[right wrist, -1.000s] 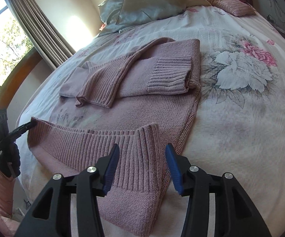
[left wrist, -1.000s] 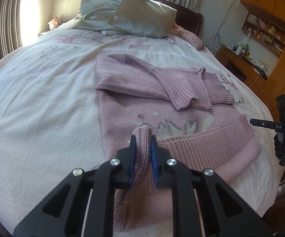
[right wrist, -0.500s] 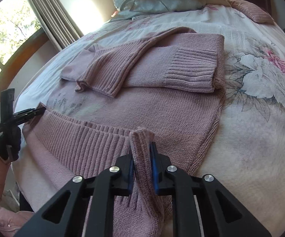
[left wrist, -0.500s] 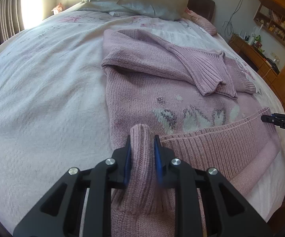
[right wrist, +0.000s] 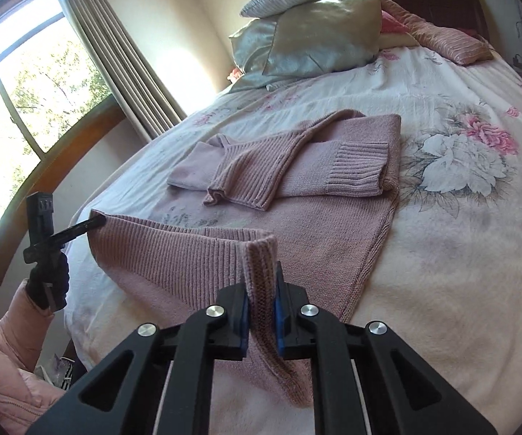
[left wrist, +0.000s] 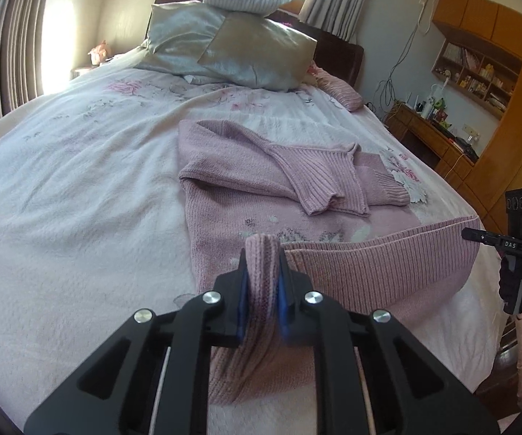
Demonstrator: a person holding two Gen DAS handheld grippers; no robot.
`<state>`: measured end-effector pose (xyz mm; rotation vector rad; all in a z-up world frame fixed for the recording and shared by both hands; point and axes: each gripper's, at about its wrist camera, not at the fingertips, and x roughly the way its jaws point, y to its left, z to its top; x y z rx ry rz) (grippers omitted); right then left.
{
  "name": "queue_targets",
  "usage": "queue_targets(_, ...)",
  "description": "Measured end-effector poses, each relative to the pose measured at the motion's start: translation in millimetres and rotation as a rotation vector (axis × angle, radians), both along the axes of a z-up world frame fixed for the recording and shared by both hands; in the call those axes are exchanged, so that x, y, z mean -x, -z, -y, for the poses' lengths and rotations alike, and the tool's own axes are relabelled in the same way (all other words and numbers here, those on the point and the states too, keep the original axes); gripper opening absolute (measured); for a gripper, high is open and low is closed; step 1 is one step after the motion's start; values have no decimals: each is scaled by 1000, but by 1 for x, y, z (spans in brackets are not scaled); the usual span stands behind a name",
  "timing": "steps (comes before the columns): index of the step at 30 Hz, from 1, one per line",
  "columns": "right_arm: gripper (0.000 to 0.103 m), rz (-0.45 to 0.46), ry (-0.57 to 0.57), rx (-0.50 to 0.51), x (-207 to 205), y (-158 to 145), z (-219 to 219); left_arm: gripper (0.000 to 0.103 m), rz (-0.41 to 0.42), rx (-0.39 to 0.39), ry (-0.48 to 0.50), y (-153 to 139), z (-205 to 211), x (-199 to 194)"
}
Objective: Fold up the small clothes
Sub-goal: 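Grasp the hem with both tools and fold it up over the collar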
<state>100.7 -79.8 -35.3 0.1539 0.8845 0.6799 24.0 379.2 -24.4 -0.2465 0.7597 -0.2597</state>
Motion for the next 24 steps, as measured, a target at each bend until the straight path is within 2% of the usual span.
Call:
queue_targets(3,10,21,3,-8,4,-12,2,11,38,2,7,-17,0,0)
queue_targets(6,10,41,13,-22,-6,-26,4,11,66,3,3,-33,0,-17)
queue_targets(9,10,67,37,-23,-25,-42,3,11,100,-10,-5,-49,1,-46)
queue_targets(14,10,78,111,-31,-83,-64,2,11,142,-43,-38,-68,3,-111)
queue_targets(19,10,45,186,-13,-151,-66,1,11,155,-75,-83,-68,2,-179)
queue_targets(24,10,1,231,12,-210,-49,-5,11,117,-119,-97,-41,7,-234)
